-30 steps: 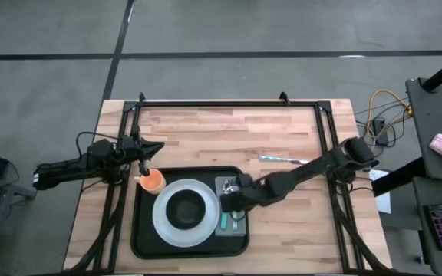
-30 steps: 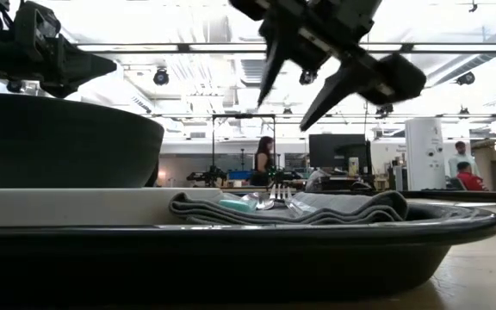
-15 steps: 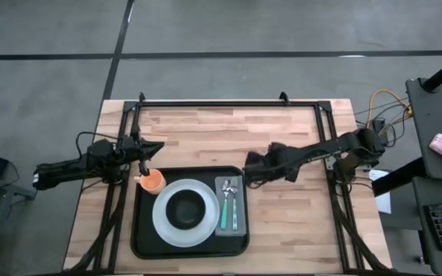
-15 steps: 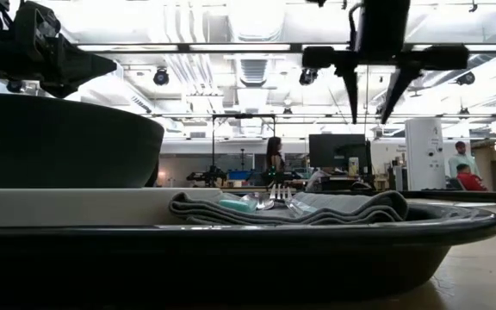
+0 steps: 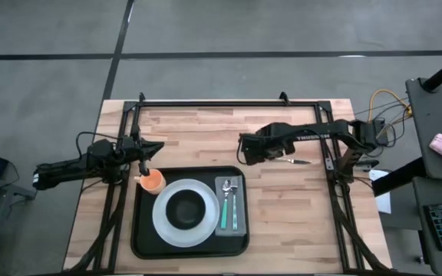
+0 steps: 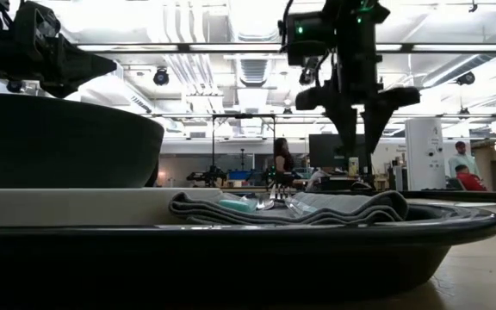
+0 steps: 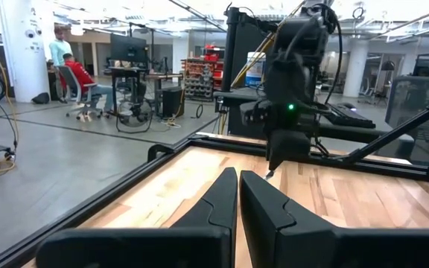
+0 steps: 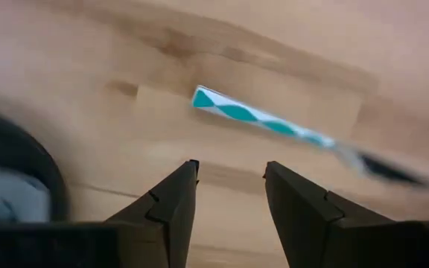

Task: Set up tray
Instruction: Put the white and green knife on the gray napkin to the left of the white and green fork

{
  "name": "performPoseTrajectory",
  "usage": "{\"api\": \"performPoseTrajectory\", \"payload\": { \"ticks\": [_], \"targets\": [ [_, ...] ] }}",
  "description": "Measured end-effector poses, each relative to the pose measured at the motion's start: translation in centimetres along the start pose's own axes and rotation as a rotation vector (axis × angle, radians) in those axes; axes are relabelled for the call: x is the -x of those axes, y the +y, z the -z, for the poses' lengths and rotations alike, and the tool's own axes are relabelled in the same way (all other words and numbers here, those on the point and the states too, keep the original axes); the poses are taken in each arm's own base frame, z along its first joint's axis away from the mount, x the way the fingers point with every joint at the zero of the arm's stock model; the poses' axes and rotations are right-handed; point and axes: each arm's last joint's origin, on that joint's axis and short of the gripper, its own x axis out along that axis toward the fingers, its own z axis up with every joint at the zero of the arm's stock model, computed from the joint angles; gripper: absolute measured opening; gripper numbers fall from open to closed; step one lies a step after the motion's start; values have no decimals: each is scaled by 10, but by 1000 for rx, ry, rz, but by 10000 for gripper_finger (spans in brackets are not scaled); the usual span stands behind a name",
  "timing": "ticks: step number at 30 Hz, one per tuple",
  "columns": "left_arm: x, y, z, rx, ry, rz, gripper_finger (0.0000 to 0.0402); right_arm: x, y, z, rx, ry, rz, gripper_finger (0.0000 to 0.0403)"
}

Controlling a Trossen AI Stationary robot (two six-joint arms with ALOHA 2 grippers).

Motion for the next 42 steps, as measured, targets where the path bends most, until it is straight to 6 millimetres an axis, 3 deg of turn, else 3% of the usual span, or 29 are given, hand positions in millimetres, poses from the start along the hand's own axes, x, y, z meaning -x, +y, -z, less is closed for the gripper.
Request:
{"api": "performPoseTrajectory", "payload": {
  "ticks": [5,11,17,27,42],
  "targets": [
    [0,0,0,0,0,0,0,-6,-7,-12,373,10,14,141],
    [0,0,0,0,0,-12,0,-12,-10,-10,835,26,22,132],
    [0,1,0,0,-1,-29,0,-32,-21,-4,1145,95,54,123],
    [0,1,0,0,-1,-29,0,-66,-32,1,1249,85,37,117],
    [0,1,0,0,-2,-30,0,-84,-33,3,1366,-6,-16,94]
  ]
}}
